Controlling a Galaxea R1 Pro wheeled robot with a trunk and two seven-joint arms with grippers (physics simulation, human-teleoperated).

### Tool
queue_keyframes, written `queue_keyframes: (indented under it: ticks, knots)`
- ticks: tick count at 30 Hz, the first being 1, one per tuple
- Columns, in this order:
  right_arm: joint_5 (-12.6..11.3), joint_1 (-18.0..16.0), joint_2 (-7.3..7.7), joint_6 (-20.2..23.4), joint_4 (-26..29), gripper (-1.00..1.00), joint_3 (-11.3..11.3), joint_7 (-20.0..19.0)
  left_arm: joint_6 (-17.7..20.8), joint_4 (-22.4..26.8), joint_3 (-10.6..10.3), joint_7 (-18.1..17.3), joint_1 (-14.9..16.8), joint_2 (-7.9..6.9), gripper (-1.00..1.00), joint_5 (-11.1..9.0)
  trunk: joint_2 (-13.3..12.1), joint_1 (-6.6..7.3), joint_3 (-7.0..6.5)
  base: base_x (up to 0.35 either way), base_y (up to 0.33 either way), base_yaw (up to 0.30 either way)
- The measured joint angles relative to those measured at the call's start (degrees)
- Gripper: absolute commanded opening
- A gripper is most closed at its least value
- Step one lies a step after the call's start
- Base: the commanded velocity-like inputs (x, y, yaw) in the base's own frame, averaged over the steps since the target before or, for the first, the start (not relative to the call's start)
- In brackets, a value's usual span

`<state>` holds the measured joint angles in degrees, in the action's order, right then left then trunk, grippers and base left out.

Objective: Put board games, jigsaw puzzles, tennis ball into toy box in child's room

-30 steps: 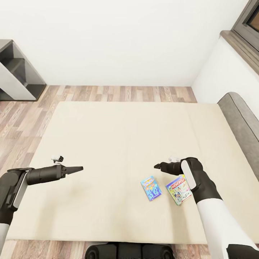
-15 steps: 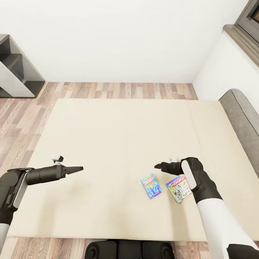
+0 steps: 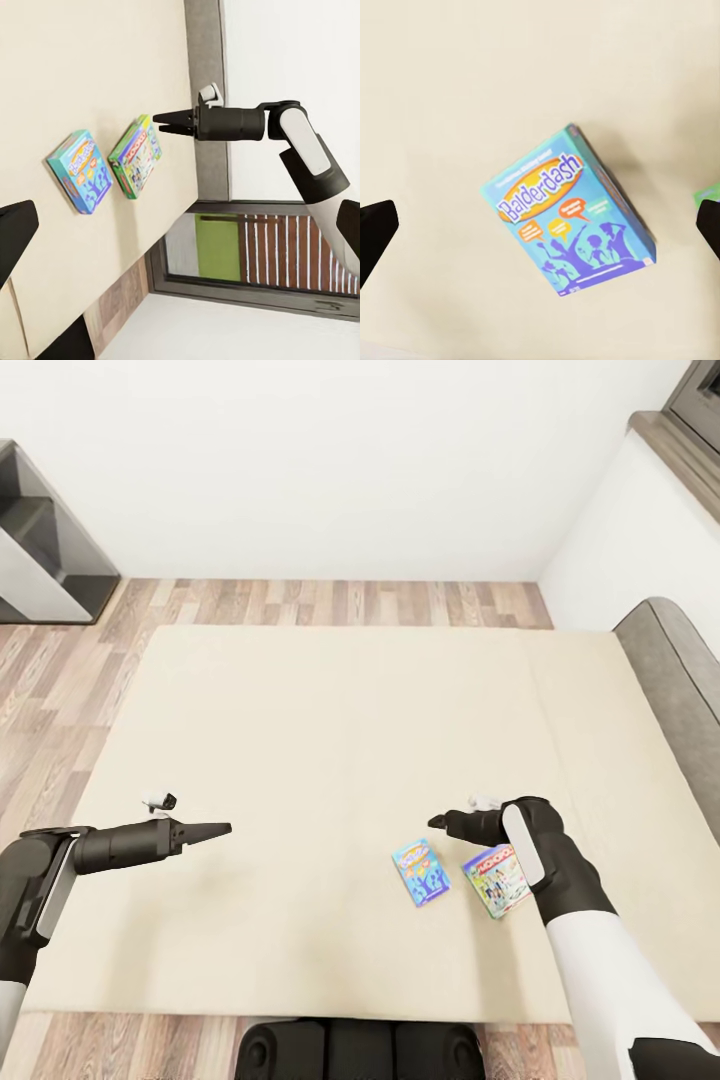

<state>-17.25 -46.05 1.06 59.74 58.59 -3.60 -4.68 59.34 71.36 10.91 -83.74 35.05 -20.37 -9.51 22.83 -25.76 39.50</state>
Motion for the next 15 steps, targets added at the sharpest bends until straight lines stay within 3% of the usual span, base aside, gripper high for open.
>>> queue_keyframes:
  ticks: [6,15]
  knots:
    - [-0.03,-0.24,-0.15,0.00,-0.02,1.00,0.57,-0.01,0.00,0.00,0.00,-0.02,0.00,-0.02,1.00,0.03,0.00,0.00,0.57,0.000,0.000,0.000]
    - [-0.24,-1.38,-0.14,0.03,-0.32,1.00,3.77,-0.01,0.00,0.00,0.00,-0.03,0.00,-0.03,1.00,0.06,0.00,0.00,1.42,0.000,0.000,0.000]
